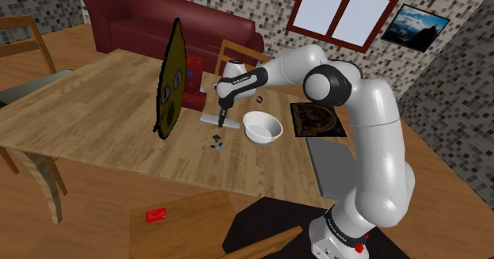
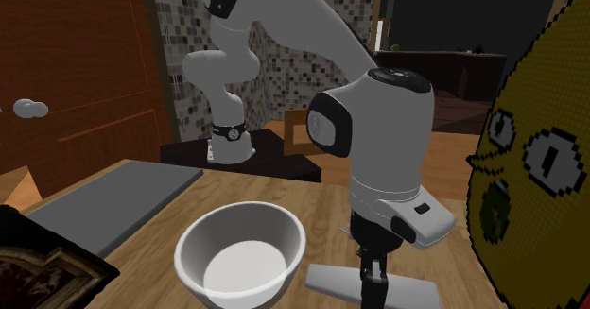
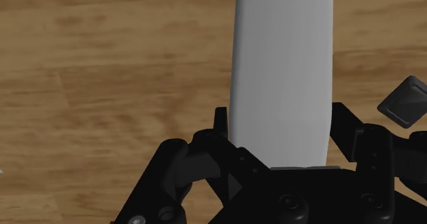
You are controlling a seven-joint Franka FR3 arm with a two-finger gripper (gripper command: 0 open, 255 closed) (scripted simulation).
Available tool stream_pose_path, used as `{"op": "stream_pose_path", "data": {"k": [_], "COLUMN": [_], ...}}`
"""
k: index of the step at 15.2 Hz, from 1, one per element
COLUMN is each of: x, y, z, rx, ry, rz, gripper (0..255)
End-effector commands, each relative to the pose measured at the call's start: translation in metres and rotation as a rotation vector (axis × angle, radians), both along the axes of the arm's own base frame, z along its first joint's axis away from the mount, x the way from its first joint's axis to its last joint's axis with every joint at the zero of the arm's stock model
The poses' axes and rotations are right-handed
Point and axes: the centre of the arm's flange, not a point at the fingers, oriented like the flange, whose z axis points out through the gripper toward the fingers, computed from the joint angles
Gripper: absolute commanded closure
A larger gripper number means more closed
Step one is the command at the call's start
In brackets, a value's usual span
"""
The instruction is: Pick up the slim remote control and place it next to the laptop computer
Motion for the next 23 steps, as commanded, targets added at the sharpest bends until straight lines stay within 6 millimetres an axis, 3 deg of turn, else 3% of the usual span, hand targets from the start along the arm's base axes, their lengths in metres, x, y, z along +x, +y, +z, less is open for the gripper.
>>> {"op": "stream_pose_path", "data": {"k": [1,13,23], "x": [-0.001,-0.001,-0.103], "y": [0.000,0.000,-0.083], "z": [0.010,0.071,0.071], "rx": [0.000,0.000,0.000], "ry": [0.000,0.000,0.000], "rz": [0.000,0.000,0.000], "gripper": [255,255,255]}}
